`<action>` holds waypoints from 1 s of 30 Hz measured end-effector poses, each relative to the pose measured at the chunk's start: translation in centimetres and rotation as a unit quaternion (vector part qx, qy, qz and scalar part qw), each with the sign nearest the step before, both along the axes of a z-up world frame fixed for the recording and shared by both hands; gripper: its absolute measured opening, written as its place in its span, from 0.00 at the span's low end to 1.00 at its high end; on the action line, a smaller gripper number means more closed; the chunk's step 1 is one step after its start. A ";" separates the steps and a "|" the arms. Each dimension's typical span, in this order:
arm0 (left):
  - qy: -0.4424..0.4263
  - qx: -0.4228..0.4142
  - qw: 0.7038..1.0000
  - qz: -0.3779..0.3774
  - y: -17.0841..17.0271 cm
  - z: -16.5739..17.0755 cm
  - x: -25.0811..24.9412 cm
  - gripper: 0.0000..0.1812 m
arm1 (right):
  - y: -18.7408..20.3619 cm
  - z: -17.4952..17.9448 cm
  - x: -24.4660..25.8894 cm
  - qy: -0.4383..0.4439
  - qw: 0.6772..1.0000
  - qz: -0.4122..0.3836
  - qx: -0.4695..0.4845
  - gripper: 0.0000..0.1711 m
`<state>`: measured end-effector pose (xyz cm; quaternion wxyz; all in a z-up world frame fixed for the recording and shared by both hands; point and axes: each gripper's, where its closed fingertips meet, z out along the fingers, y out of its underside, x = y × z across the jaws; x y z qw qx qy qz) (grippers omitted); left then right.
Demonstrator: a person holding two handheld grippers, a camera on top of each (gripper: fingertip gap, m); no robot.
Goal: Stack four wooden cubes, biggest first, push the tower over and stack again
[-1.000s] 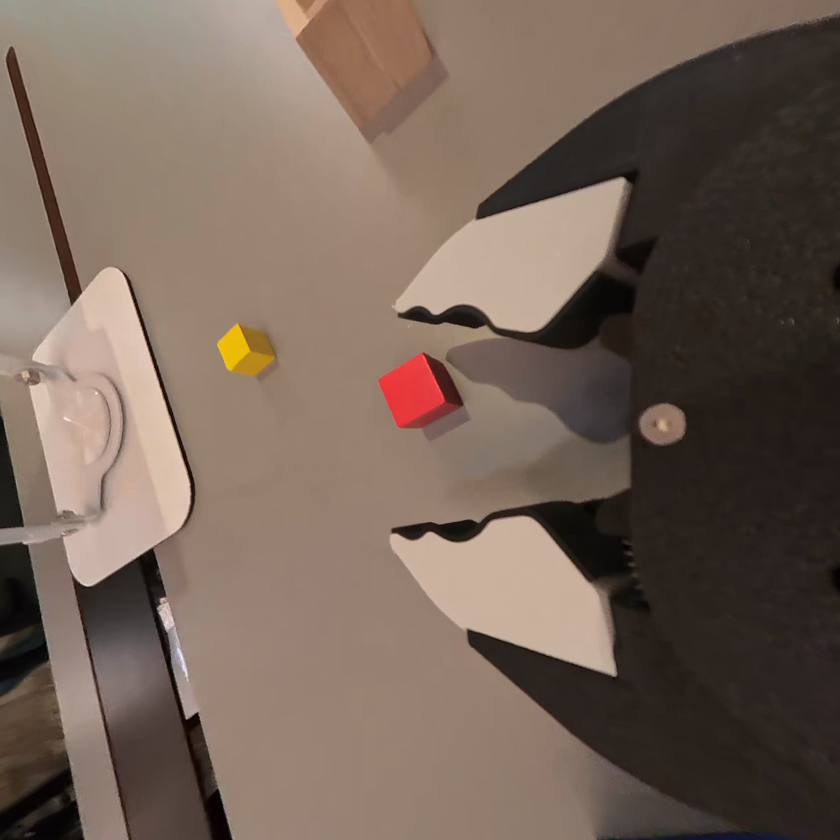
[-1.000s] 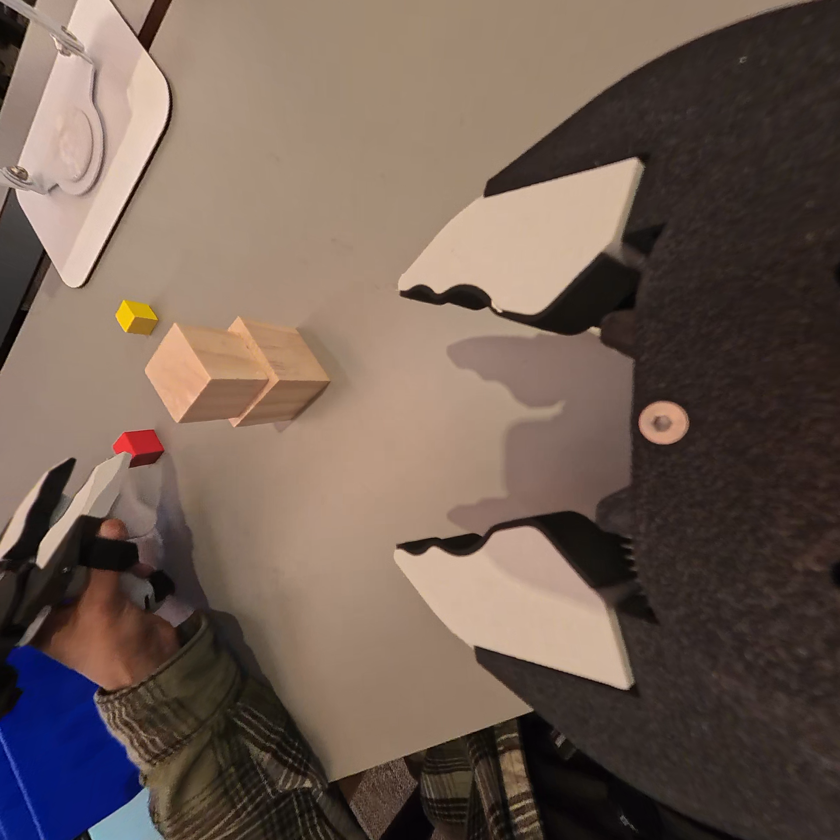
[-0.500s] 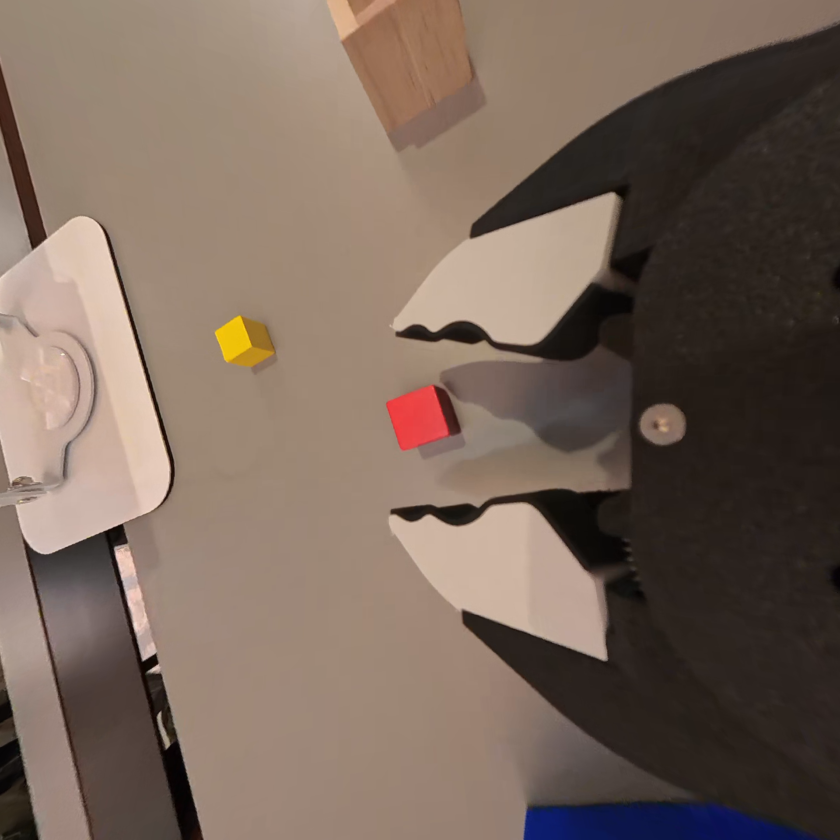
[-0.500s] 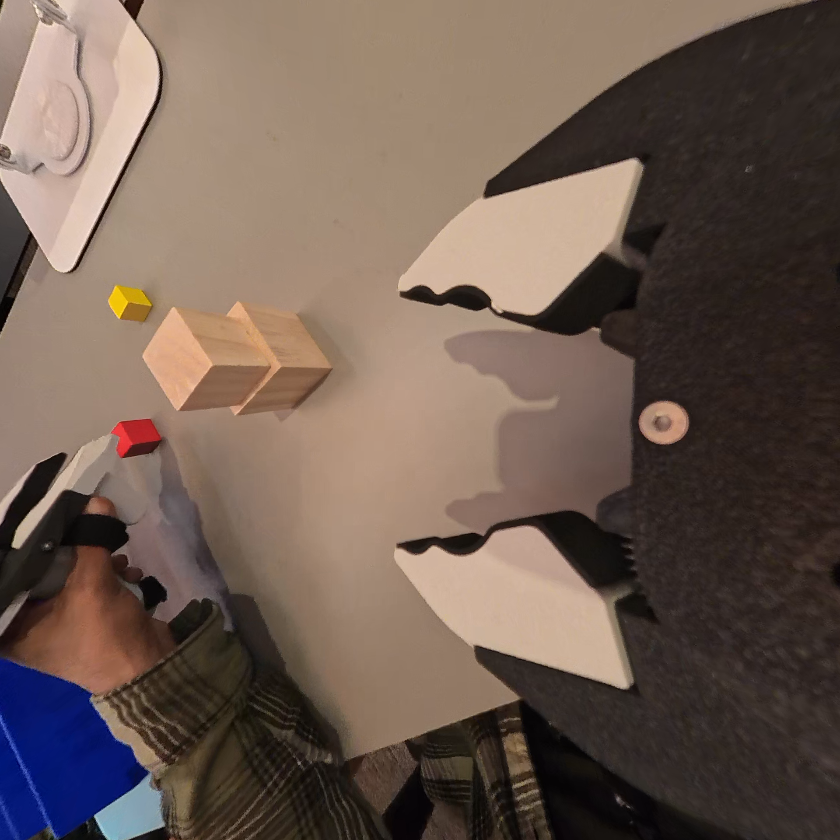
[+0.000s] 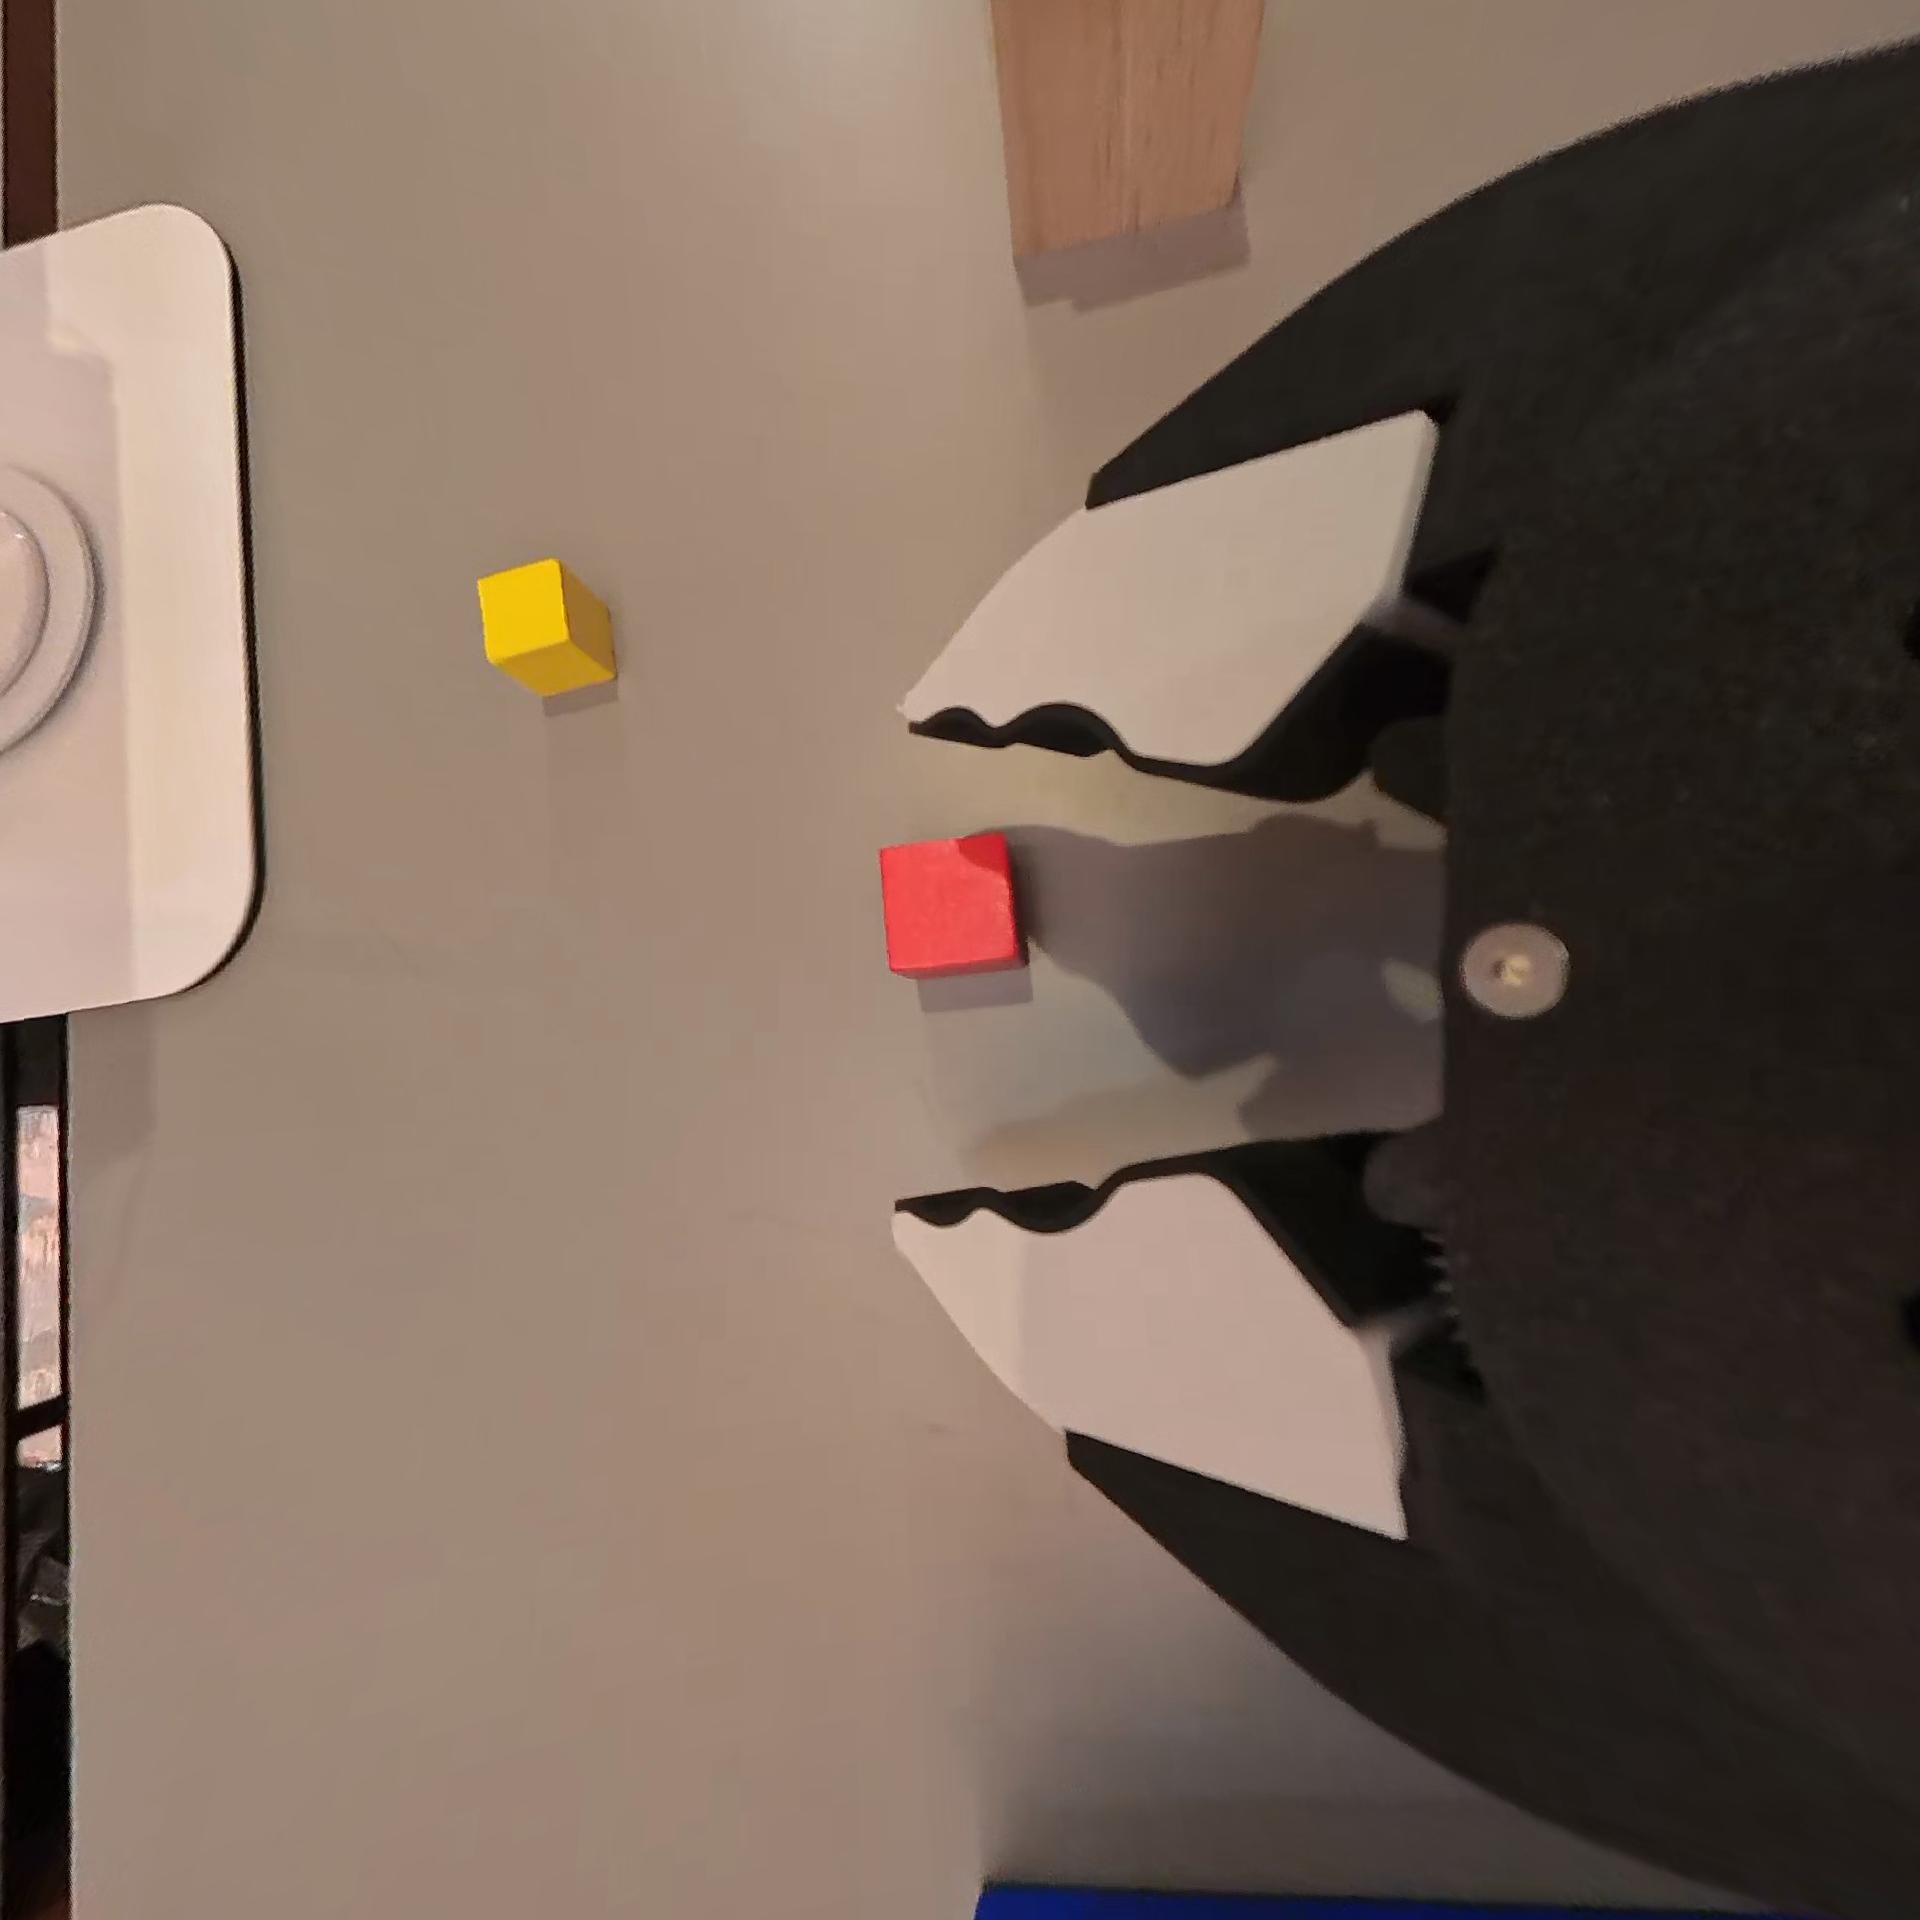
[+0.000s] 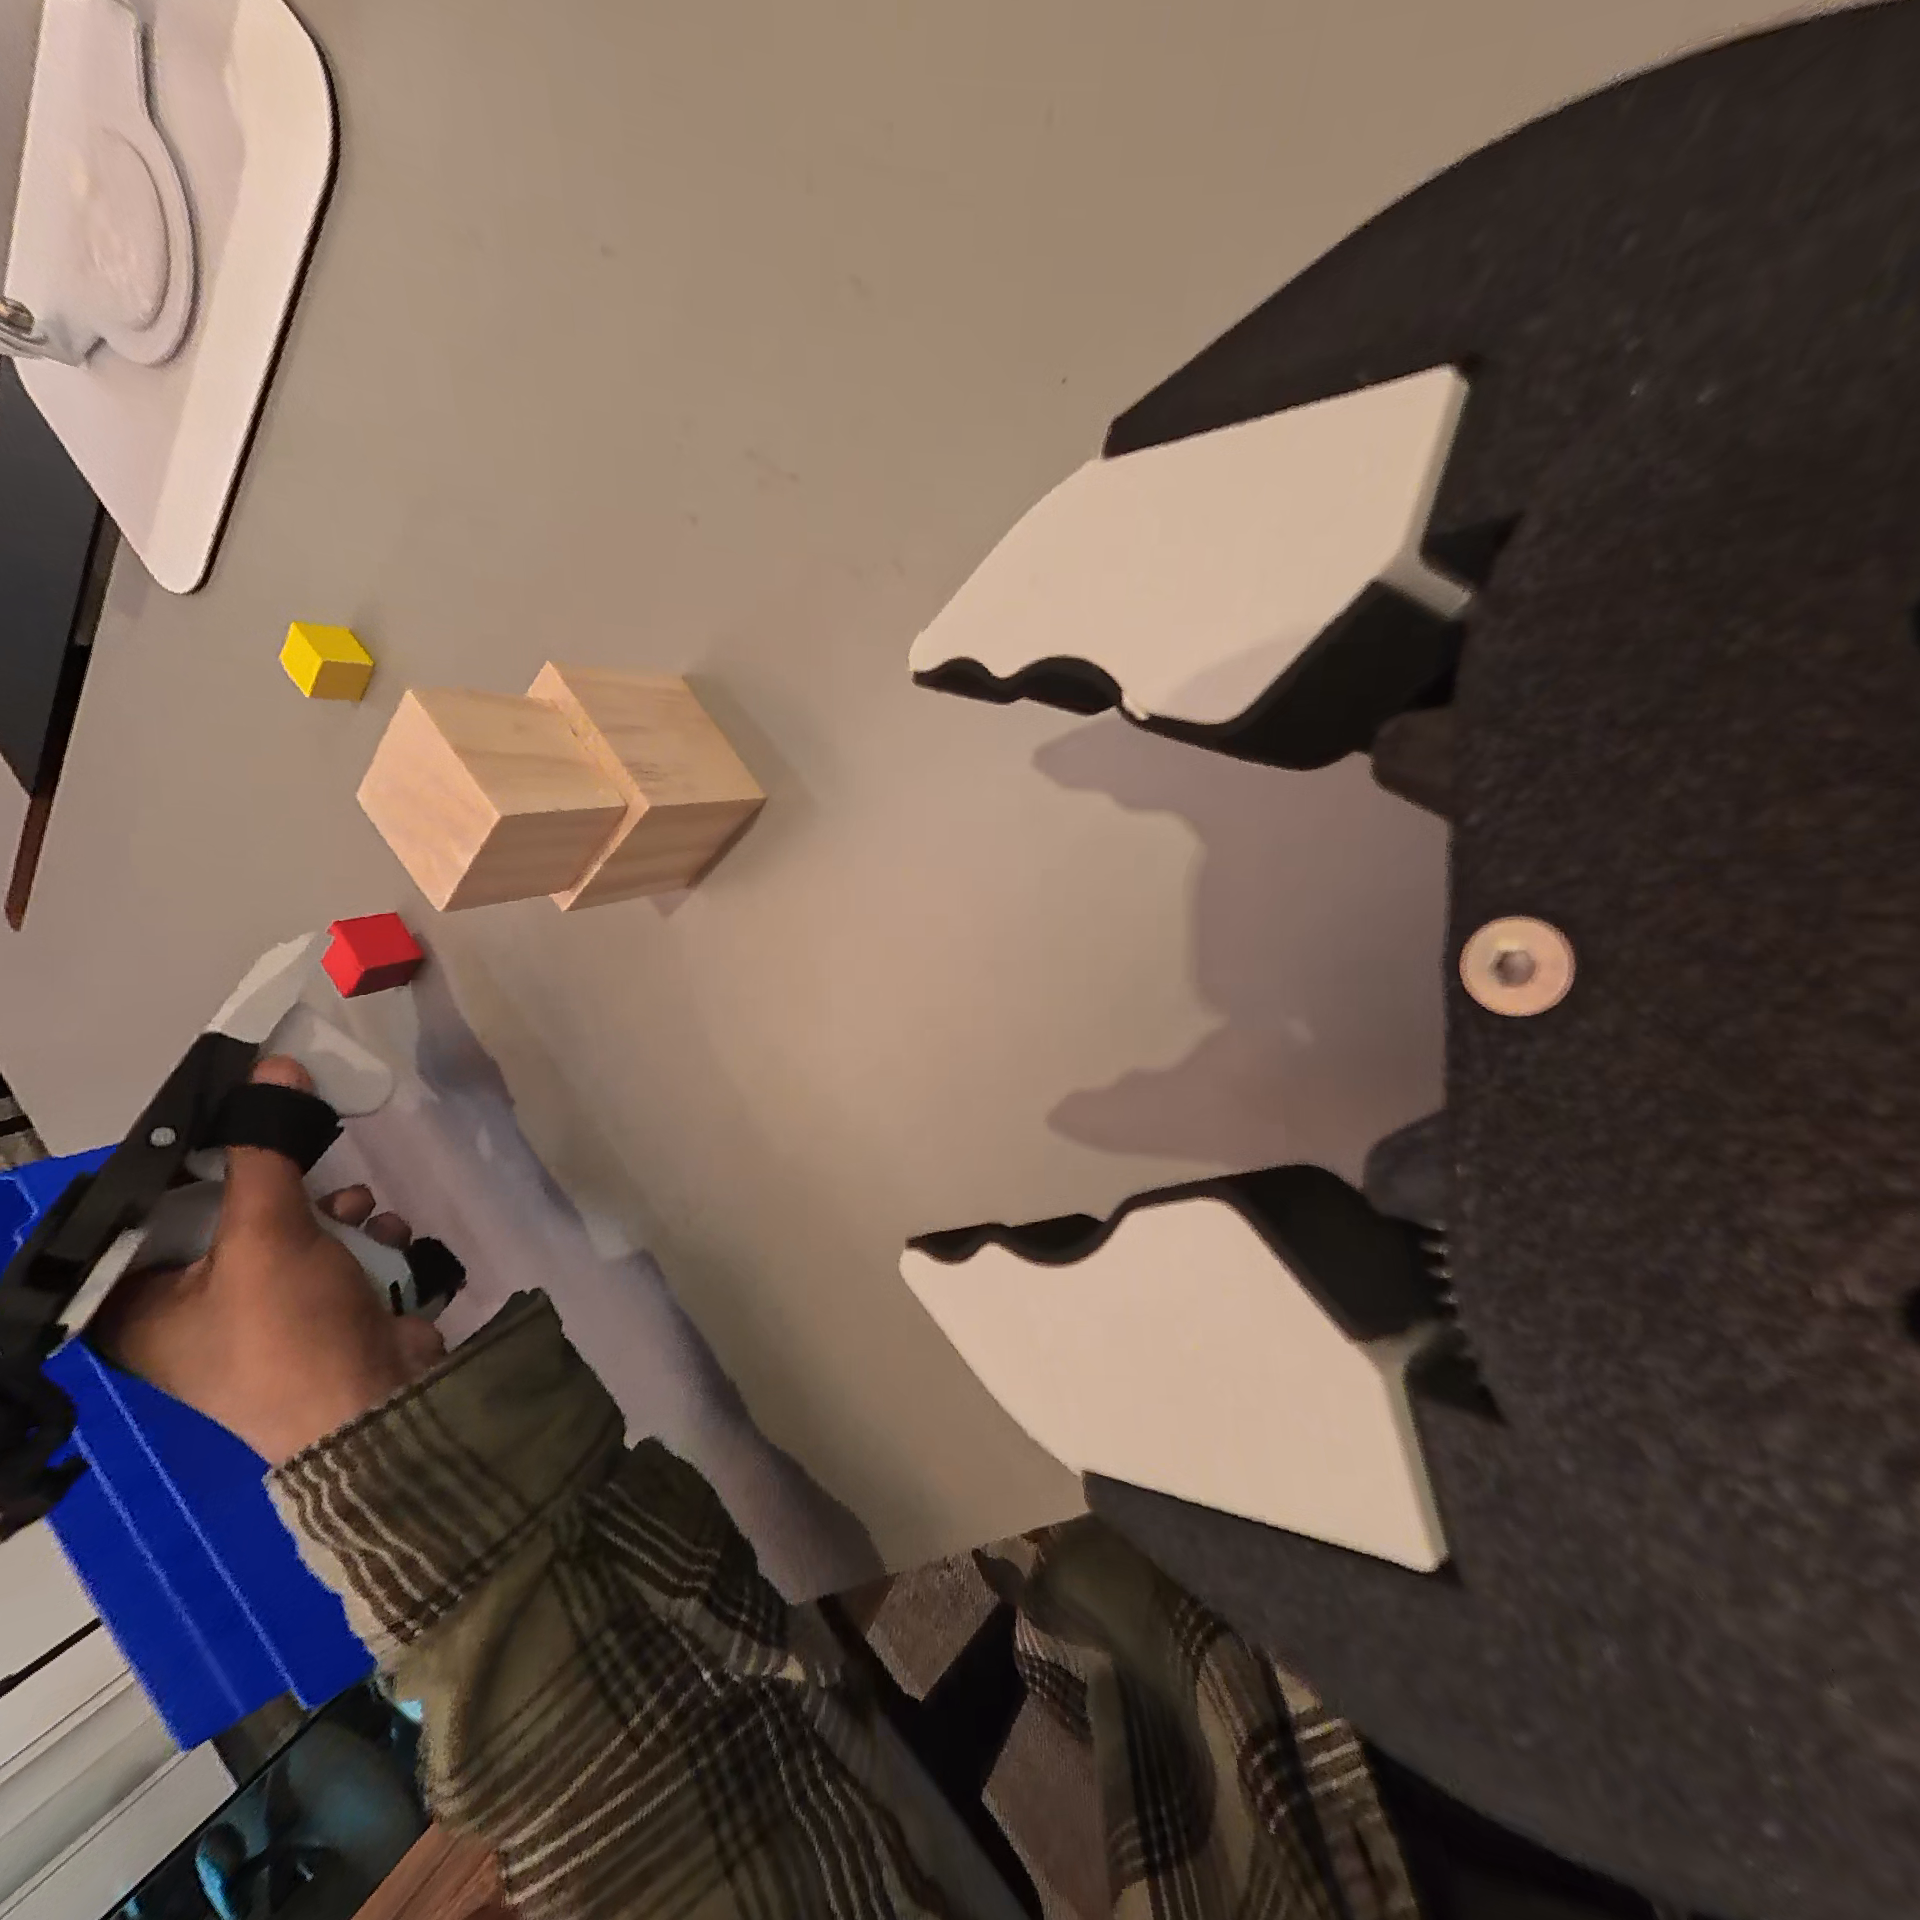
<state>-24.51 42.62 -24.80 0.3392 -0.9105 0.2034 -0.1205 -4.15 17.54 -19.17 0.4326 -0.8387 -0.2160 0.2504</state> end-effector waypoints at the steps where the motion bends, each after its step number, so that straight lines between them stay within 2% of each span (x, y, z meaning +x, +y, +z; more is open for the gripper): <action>1: 0.002 0.002 1.000 0.002 0.0 0.1 0.1 0.44 | 0.0 0.1 0.0 0.002 1.000 0.001 0.000 0.56; 12: 0.023 -0.025 0.999 0.012 -0.2 -3.0 0.1 0.40 | 0.0 0.5 0.2 0.000 1.000 -0.005 0.003 0.56; 14: 0.028 -0.027 0.999 0.002 -0.3 -3.3 0.2 0.33 | 0.0 0.4 0.2 -0.002 1.000 -0.007 0.002 0.56; 16: 0.035 -0.025 0.999 -0.023 -0.5 -3.3 0.5 0.16 | 0.0 0.3 0.3 -0.005 1.000 -0.009 -0.001 0.56; 20: 0.050 -0.026 0.997 -0.052 -0.4 -3.3 0.5 0.16 | 0.1 0.2 0.7 -0.003 1.000 -0.017 -0.003 0.55; 24: 0.047 0.008 0.992 -0.115 -0.5 -1.3 1.9 0.15 | 0.2 0.2 1.3 -0.004 1.000 -0.023 0.000 0.55; 27: 0.016 0.046 0.979 -0.196 -1.3 1.8 4.2 0.15 | 0.2 0.4 1.9 -0.003 1.000 -0.031 0.003 0.55; 30: -0.045 0.061 0.949 -0.306 -3.5 5.7 7.4 0.16 | 0.3 0.5 2.3 -0.006 0.999 -0.036 0.007 0.55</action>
